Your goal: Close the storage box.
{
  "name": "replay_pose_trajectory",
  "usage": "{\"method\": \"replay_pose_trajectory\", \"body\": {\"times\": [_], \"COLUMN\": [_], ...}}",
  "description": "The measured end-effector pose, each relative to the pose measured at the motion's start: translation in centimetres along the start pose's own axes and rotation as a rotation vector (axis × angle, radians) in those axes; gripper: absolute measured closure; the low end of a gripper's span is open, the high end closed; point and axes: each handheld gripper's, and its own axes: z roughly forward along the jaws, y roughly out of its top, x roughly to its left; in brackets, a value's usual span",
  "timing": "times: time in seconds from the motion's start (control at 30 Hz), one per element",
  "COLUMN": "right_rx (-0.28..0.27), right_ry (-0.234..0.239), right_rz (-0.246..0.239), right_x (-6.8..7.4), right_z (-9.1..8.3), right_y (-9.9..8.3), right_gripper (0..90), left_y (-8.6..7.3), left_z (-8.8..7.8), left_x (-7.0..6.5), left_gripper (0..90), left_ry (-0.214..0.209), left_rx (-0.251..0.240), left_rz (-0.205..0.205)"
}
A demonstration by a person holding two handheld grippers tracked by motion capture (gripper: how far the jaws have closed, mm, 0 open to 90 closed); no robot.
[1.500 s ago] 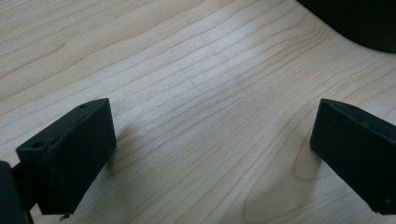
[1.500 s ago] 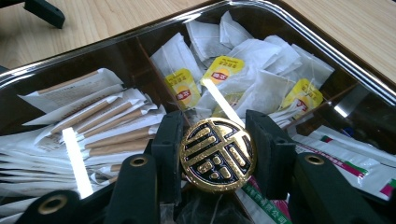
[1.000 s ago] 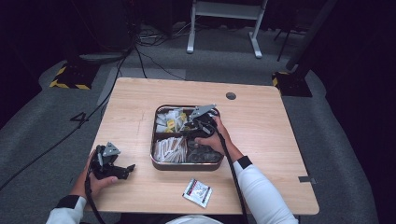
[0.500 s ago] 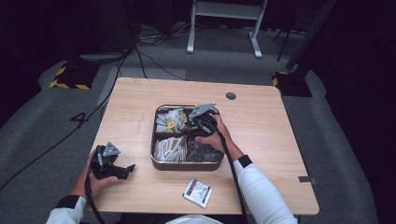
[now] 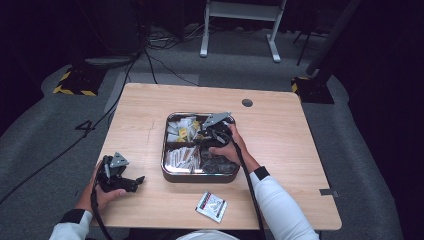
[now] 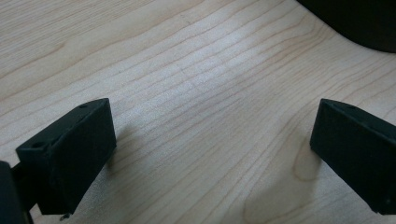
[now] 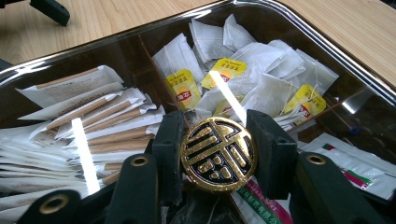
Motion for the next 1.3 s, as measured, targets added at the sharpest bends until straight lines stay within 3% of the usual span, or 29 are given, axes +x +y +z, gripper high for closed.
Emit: {"method": "replay_pose_trajectory", "body": {"times": [0.33,0.73,1.3], "right_rx": [0.005,0.034,0.052], "right_ry": [0.008,-0.02,-0.051], "right_rz": [0.021,0.025,-0.023], "right_x": [-0.1,-0.3,0.1], "right_z": [0.0,-0.2,-1.8], "right_y": [-0.1,-0.2,0.0], "right_gripper": [50.7,20.2,20.6], "left_y": [0.0,0.0,0.0], "left_z": [0.0,0.0,0.0], "left_x": [0.0,0.0,0.0], "left_gripper": [0.5,0.5,0.5], "left_ry": [-0.001,-0.002,-0.003], "left_rx": [0.0,0.0,0.0], "left_rz": [0.001,-0.001,0.0]}}
